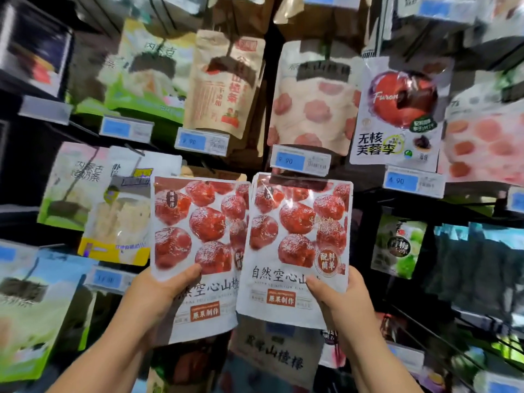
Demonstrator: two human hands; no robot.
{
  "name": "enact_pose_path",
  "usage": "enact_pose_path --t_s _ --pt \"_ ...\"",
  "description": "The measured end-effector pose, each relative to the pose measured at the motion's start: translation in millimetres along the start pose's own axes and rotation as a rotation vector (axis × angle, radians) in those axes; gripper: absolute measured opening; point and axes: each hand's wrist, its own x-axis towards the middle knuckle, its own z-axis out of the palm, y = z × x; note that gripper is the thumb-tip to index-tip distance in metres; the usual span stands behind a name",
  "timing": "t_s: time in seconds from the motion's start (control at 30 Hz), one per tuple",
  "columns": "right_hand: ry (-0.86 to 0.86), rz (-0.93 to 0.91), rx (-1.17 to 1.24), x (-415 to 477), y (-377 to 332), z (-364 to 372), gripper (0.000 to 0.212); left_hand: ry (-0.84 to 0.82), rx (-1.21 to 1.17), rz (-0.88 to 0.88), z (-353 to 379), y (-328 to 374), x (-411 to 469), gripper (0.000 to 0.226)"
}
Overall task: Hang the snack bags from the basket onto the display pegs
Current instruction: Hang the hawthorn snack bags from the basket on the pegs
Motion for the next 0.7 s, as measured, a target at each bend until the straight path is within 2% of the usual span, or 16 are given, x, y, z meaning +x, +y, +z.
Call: enact_pose_path --t_s 0.07,0.13,0.27,0.37,0.53,0.7 --pt "0.008 -0.003 -0.007 3.6 0.0 4.6 0.046 0.007 -0.027 -0.006 -5.9 5.0 1.4 0.028" --pt "0.012 -0.011 -0.001 4.3 -0.1 8.3 0.044 -0.004 -0.026 -0.027 -10.1 10.1 2.9 0.041" --pt "0.005 -0.018 0.022 0.5 -1.0 14.5 0.041 0.046 -0.001 0.008 -19.4 17.8 2.3 0.035" --pt "0.000 -0.024 0.023 1.2 0.7 18.3 0.044 0.045 0.003 0.008 -21.9 21.7 -1.4 0.045" --pt "0.018 -0.043 -0.010 9.9 1.0 25.0 0.040 0.078 -0.009 -0.027 -27.1 23.4 -1.0 0.037" --pt "0.015 -0.068 -0.026 19.6 0.5 31.1 0.035 0.068 0.042 -0.010 -30.9 26.6 -1.2 0.051"
